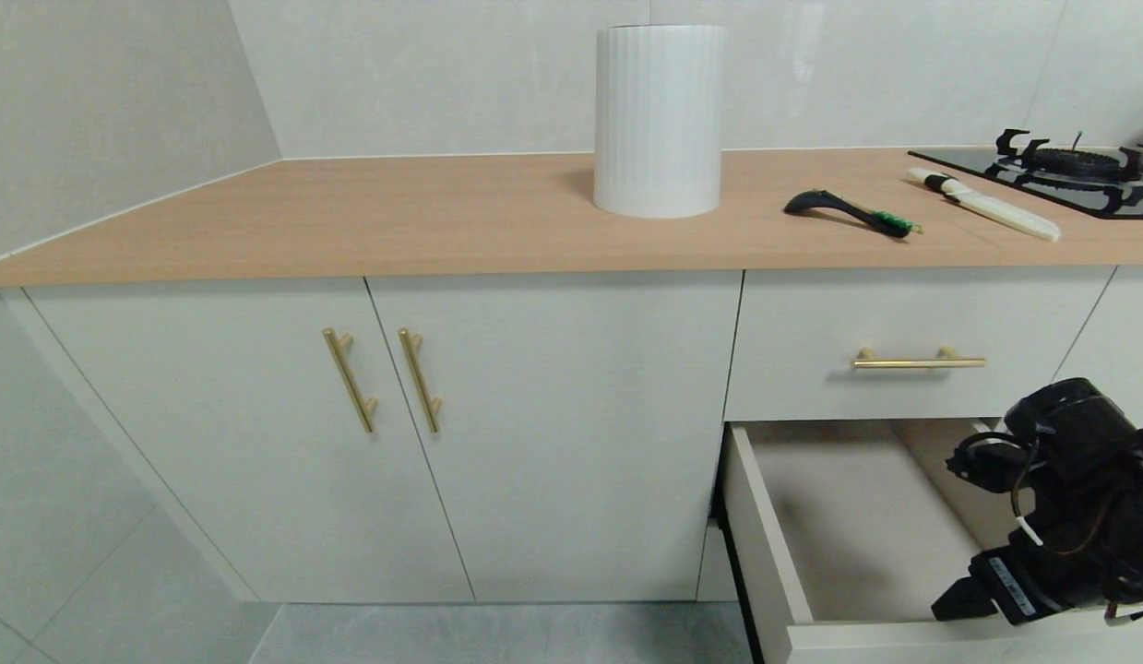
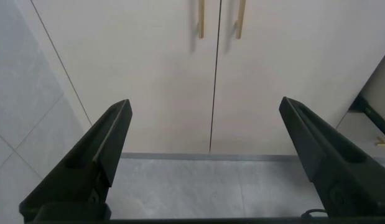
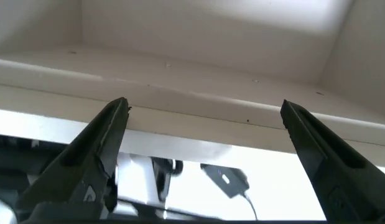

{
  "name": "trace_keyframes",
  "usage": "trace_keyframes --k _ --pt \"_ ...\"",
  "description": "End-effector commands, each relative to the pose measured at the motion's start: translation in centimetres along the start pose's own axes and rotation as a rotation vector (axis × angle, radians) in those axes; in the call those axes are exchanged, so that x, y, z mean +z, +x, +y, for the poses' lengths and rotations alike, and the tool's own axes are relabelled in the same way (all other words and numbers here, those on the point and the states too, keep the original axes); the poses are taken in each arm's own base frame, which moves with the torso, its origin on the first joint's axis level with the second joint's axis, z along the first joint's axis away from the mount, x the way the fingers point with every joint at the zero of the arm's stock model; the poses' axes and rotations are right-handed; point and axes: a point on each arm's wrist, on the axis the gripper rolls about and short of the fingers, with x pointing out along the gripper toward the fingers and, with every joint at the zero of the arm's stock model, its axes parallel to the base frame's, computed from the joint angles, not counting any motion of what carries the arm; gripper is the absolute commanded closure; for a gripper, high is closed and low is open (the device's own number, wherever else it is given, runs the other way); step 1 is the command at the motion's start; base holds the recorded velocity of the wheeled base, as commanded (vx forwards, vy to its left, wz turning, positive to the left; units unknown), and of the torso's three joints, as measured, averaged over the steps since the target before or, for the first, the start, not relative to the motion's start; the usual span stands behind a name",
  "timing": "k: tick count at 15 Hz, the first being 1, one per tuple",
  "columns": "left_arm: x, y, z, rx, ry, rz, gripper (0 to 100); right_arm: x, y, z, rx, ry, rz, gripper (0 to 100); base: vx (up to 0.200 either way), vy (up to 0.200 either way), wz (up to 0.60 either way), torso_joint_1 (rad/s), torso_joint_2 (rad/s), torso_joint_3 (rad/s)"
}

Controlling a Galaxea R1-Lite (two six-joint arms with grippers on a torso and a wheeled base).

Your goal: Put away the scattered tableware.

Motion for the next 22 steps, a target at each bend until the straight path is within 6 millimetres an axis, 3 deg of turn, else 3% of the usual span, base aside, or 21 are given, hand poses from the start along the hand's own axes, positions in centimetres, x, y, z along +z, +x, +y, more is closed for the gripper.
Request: trace_keyframes --k 1,10,15,19,21,22 --pt "0.0 0.0 0.0 0.001 0.0 0.002 0 -0.9 -1.0 0.1 -0.002 -0.008 -0.014 0 0.0 0.0 0.0 0.0 0.0 0.0" --pt "0.0 0.0 0.0 -0.001 0.0 0.0 0 -3.0 -2.0 0.8 0.007 -0.078 0.168 0 0.0 0.0 0.0 0.0 0.0 0.0" --pt "0.0 0.0 0.0 0.001 0.0 0.0 0 -3.1 -2.1 1.0 -0.001 -0.094 0.183 0 0.0 0.0 0.0 0.0 0.0 0.0" --pt "0.0 0.0 0.0 0.001 0.0 -0.001 0 -3.2 -8.0 0.8 -0.003 -0.073 -0.112 0 0.0 0.0 0.0 0.0 0.0 0.0" --pt "0.0 0.0 0.0 0.001 0.0 -0.001 0 -2.8 -13.5 0.7 0.042 -0.068 -0.377 0 0.0 0.0 0.0 0.0 0.0 0.0" --pt "0.0 0.0 0.0 0.001 0.0 -0.001 0 -1.6 -16.0 0.4 0.035 -0.053 -0.483 0 0.0 0.0 0.0 0.0 0.0 0.0"
